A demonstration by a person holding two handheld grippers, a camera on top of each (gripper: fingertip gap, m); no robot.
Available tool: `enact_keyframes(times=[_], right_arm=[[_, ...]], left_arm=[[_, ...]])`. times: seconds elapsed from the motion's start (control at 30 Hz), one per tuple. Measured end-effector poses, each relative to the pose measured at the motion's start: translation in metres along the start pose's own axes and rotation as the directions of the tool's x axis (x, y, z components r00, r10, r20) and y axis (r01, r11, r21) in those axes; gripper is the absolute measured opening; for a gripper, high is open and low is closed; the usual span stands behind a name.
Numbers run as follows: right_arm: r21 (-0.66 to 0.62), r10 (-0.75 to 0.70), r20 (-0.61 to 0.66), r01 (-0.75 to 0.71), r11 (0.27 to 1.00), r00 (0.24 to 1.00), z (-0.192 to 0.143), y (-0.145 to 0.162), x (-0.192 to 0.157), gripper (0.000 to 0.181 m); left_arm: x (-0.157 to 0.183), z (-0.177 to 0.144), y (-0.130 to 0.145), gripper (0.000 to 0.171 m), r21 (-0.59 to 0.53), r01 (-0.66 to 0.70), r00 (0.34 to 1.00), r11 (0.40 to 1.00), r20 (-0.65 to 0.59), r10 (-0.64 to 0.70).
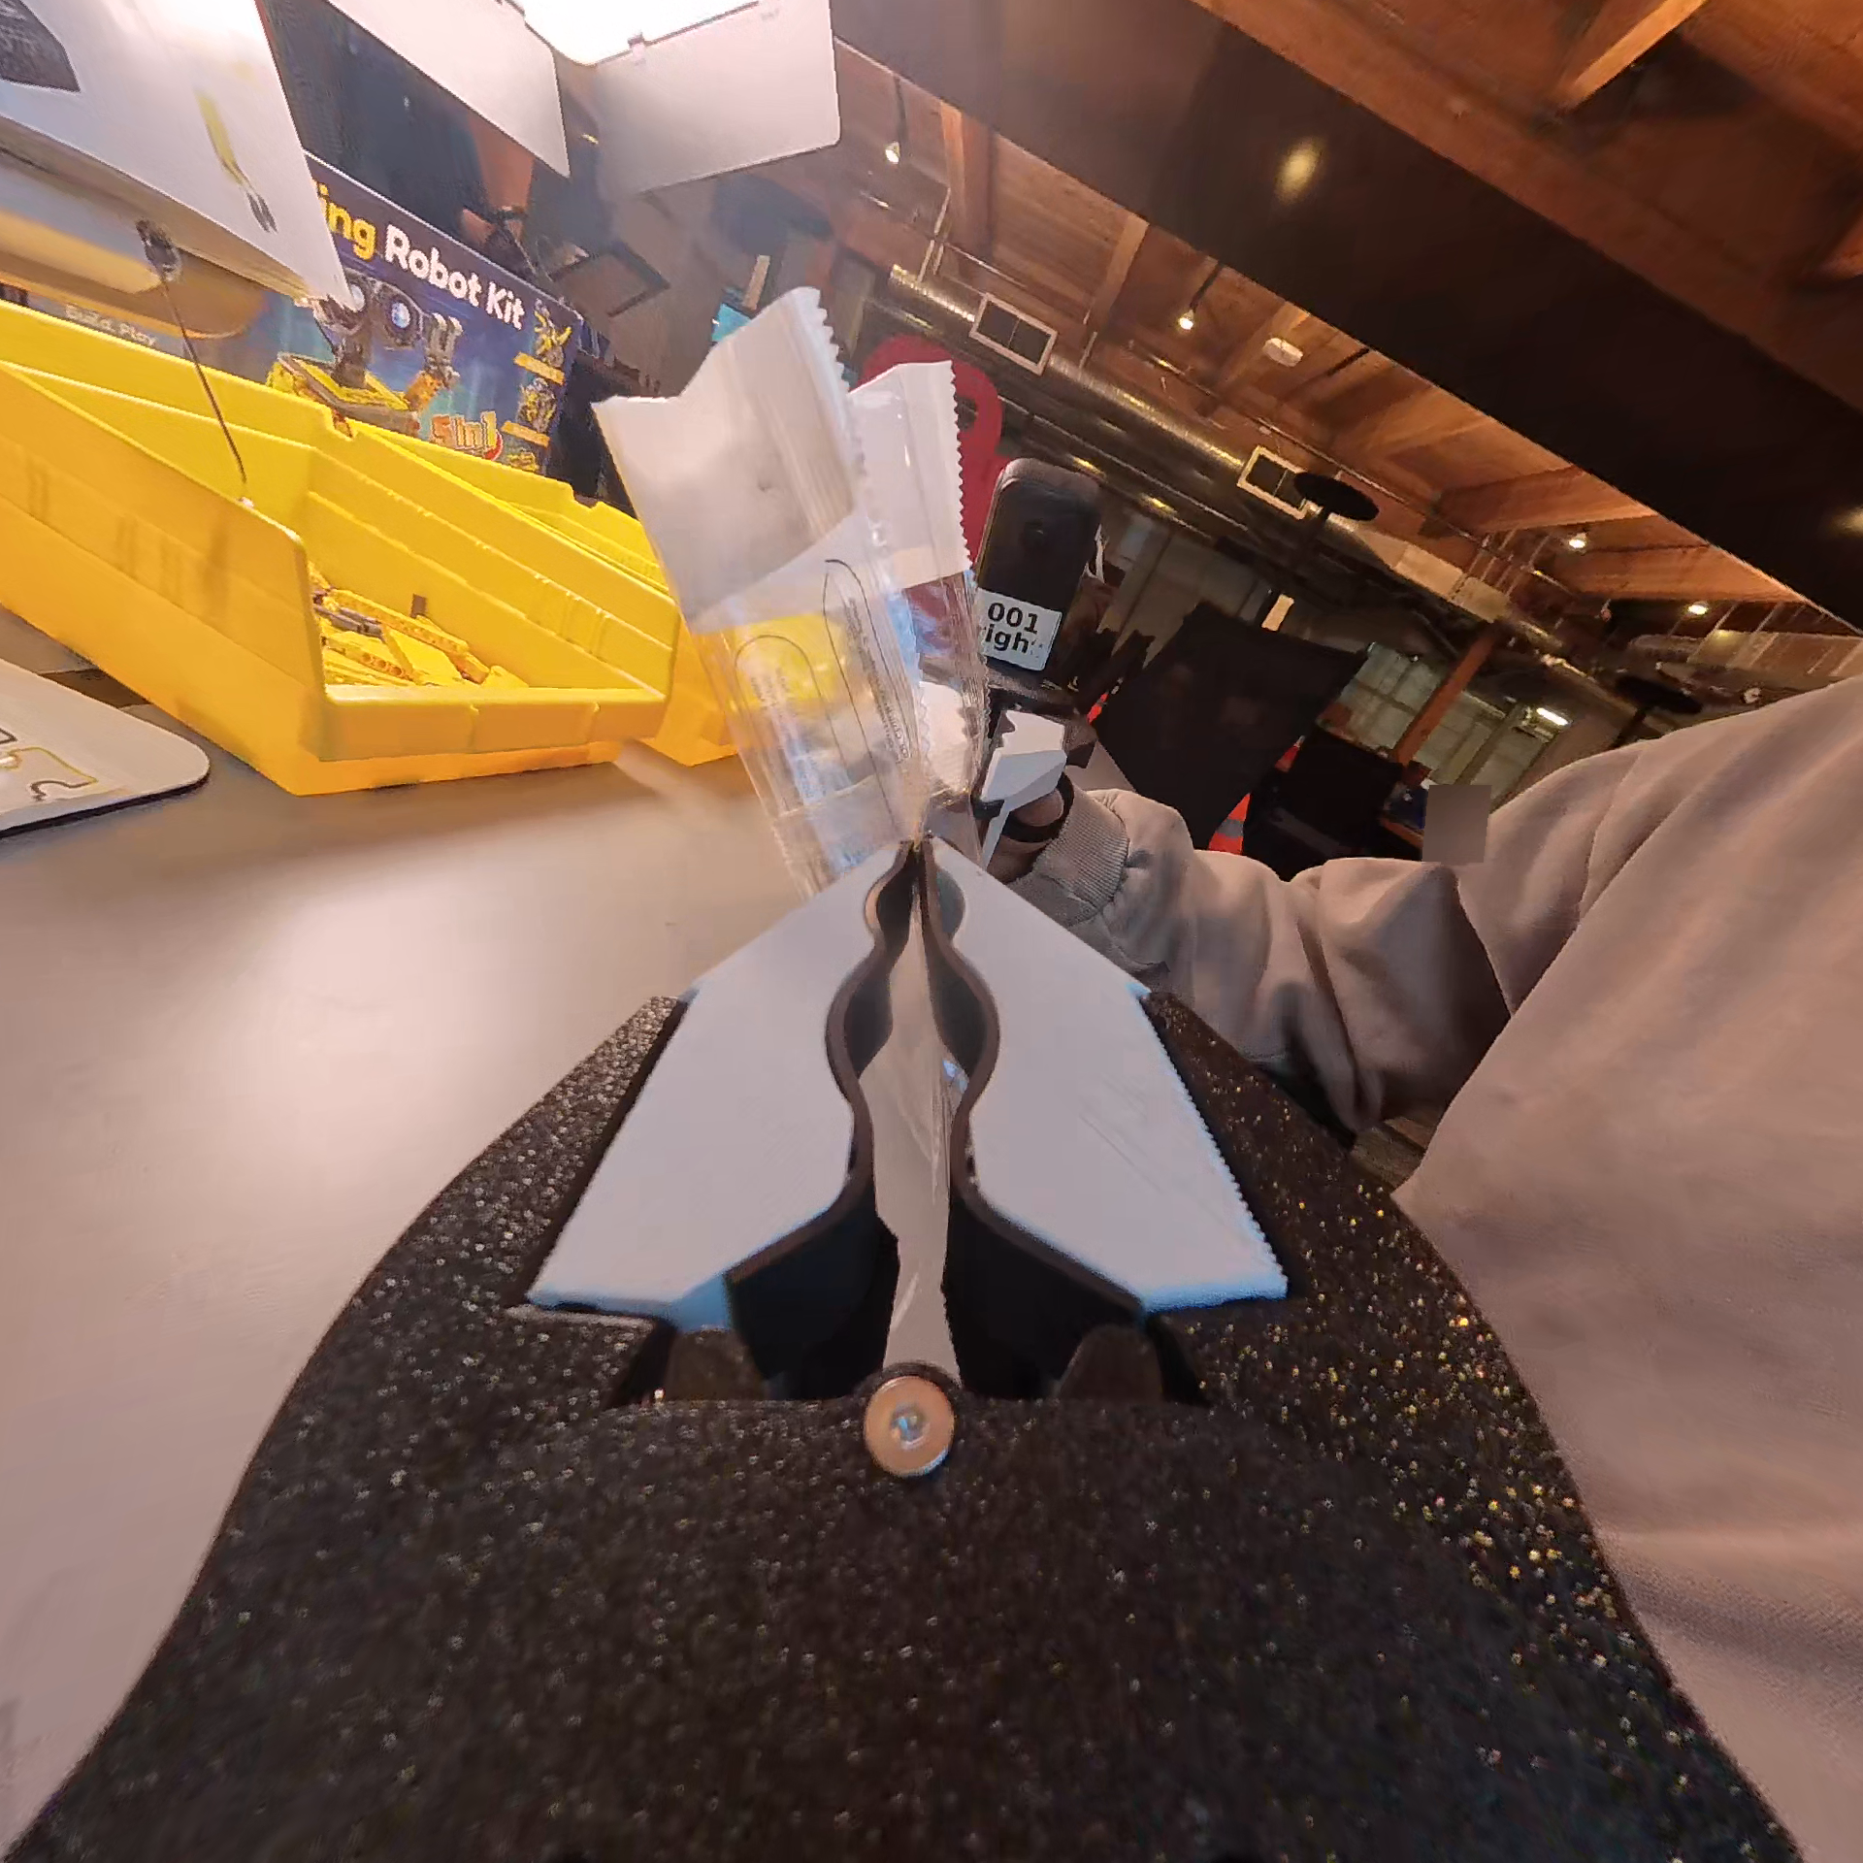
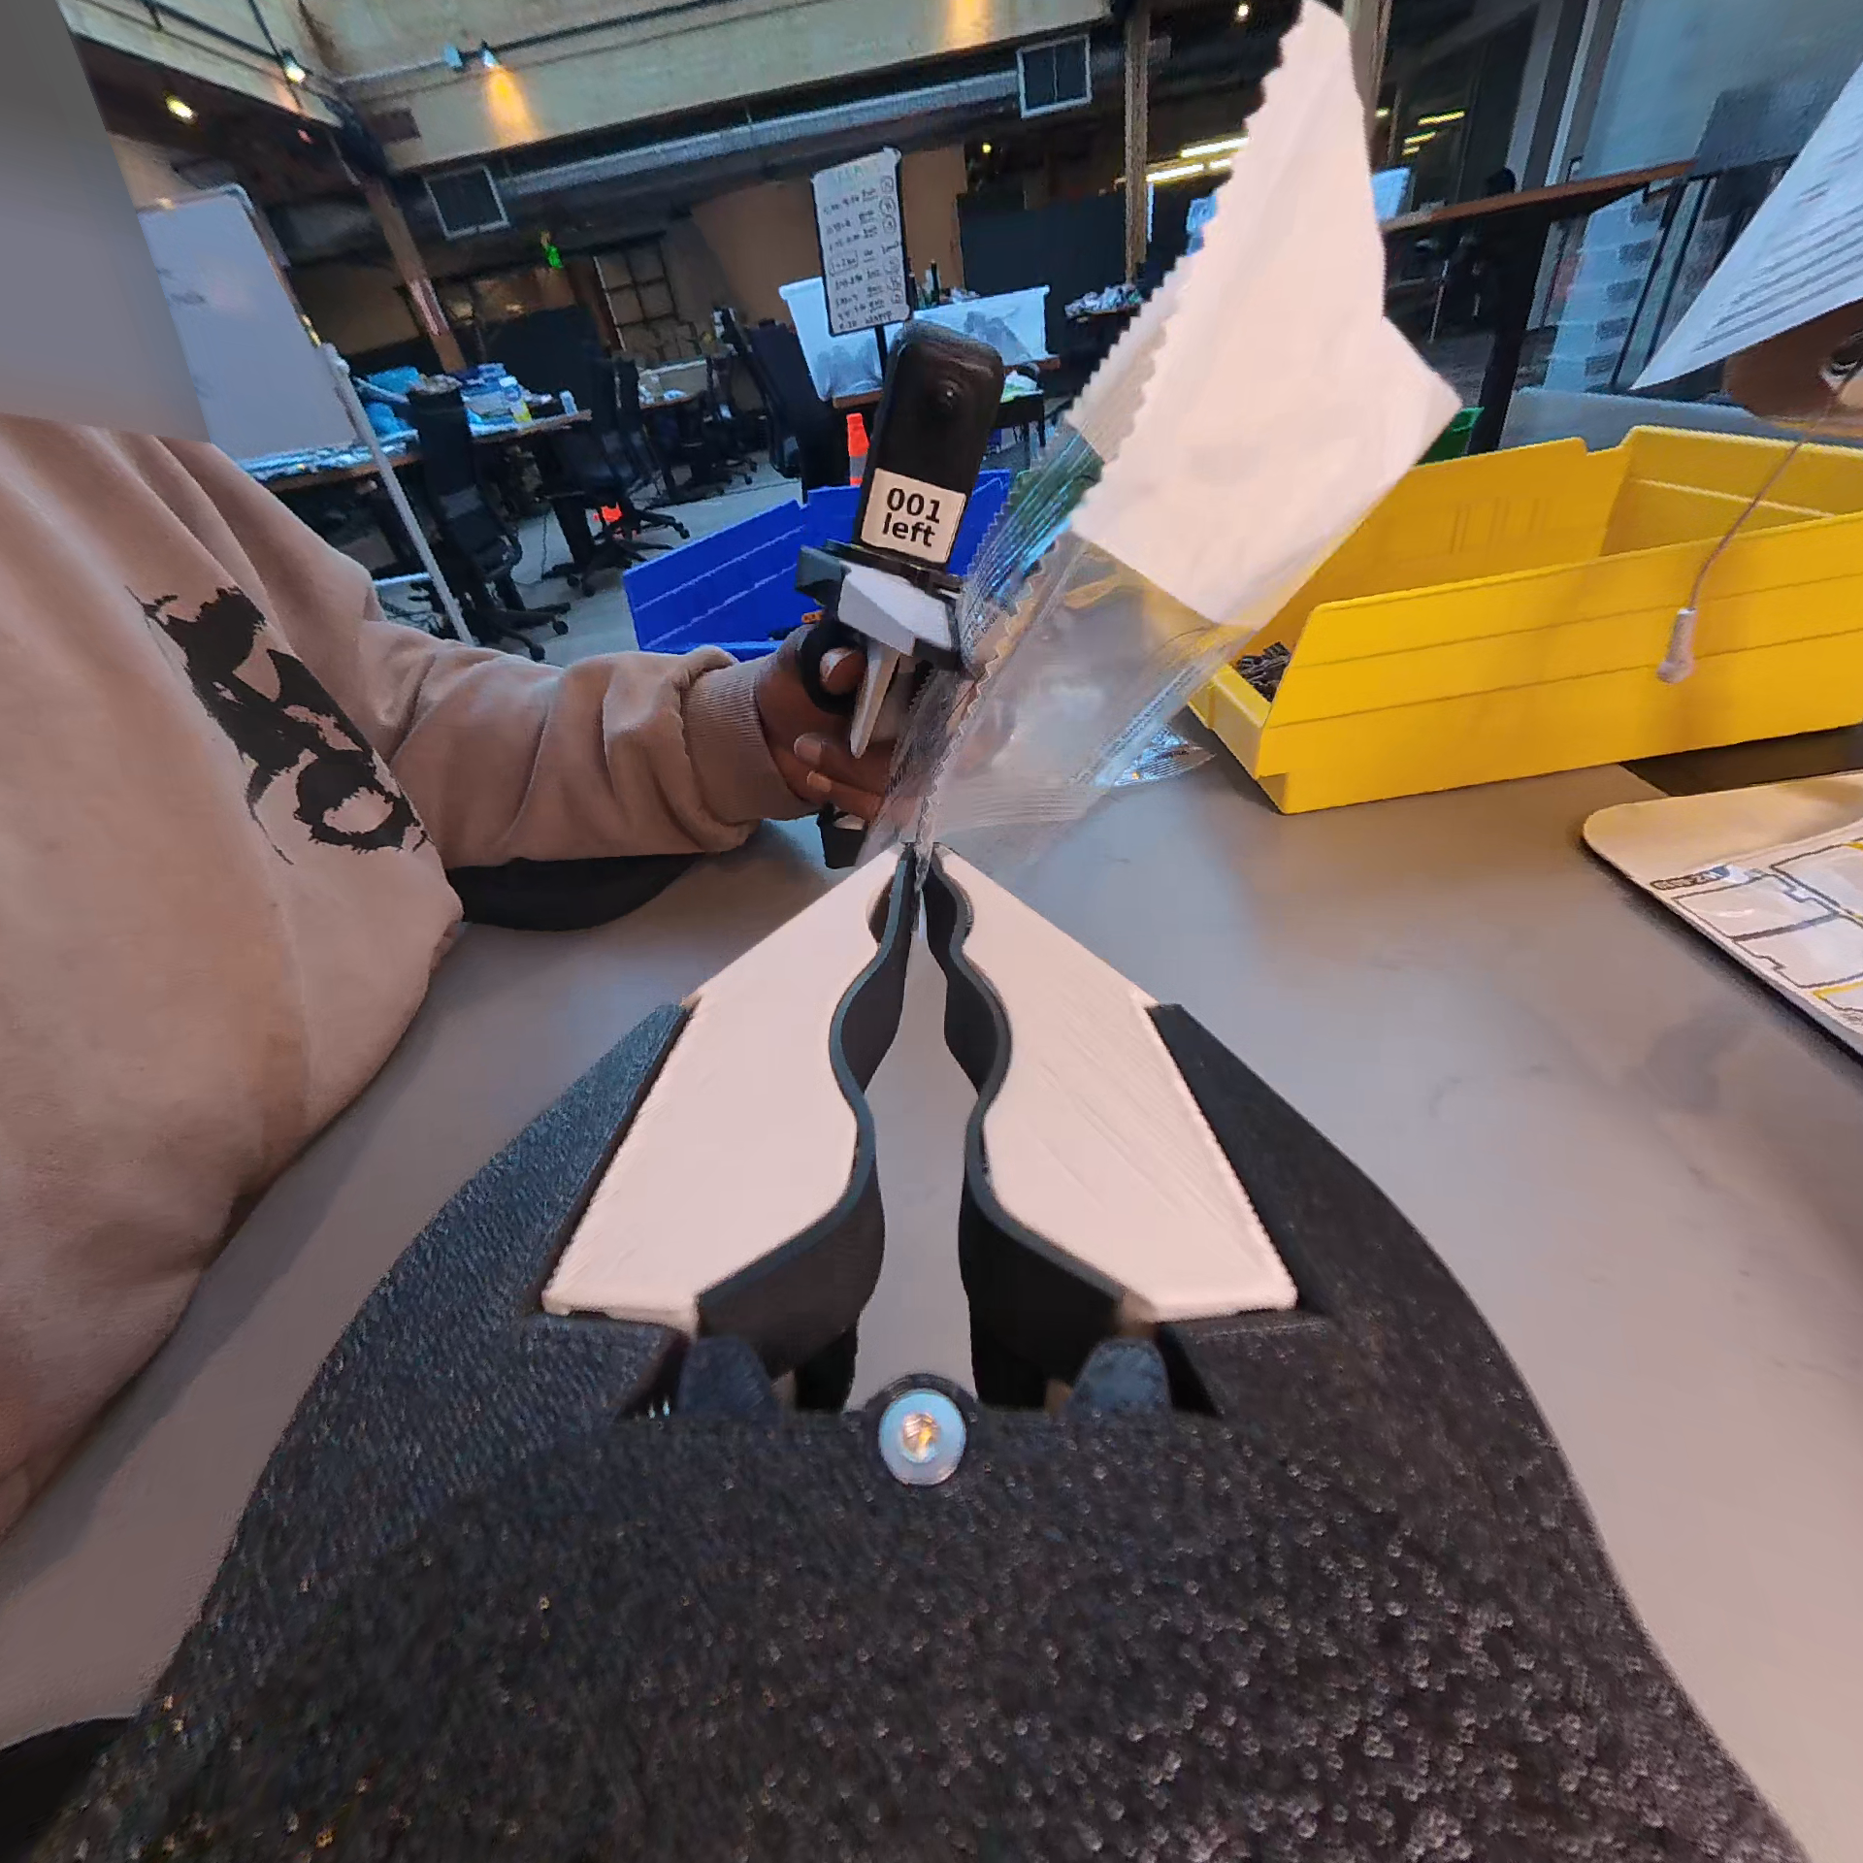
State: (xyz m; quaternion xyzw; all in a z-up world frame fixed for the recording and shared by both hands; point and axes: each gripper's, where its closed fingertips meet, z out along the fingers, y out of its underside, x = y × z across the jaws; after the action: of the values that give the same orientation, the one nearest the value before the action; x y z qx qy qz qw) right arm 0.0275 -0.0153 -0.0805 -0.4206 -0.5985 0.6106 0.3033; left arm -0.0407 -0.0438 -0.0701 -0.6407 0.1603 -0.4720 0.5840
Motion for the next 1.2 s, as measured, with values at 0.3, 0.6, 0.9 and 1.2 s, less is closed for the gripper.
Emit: enact_keyframes(times=[0.3, 0.6, 0.9, 1.2], right_arm=[[0.015, -0.017, -0.063, 0.018, 1.0, 0.998, -0.014, -0.006, 0.01, 0.002], [-0.044, -0.051, -0.08, 0.048, 0.998, 0.995, -0.014, 0.003, 0.011, 0.009], [-0.136, -0.127, -0.134, 0.109, 0.985, 0.983, -0.012, 0.017, 0.017, 0.003], [-0.184, -0.16, -0.217, 0.12, 0.976, 0.963, -0.025, 0.014, 0.021, 0.001]], left_arm=[[-0.027, -0.02, -0.009, 0.0, 0.035, 0.015, 0.992, 0.999, 0.123, -0.019], [-0.028, -0.023, -0.01, 0.0, 0.049, 0.003, 0.993, 0.999, 0.114, -0.008], [-0.029, -0.019, 0.001, 0.0, -0.006, -0.014, 0.993, 1.0, 0.119, 0.015], [-0.06, -0.058, -0.032, 0.018, -0.16, -0.177, 0.869, 0.971, 0.439, 0.231]])
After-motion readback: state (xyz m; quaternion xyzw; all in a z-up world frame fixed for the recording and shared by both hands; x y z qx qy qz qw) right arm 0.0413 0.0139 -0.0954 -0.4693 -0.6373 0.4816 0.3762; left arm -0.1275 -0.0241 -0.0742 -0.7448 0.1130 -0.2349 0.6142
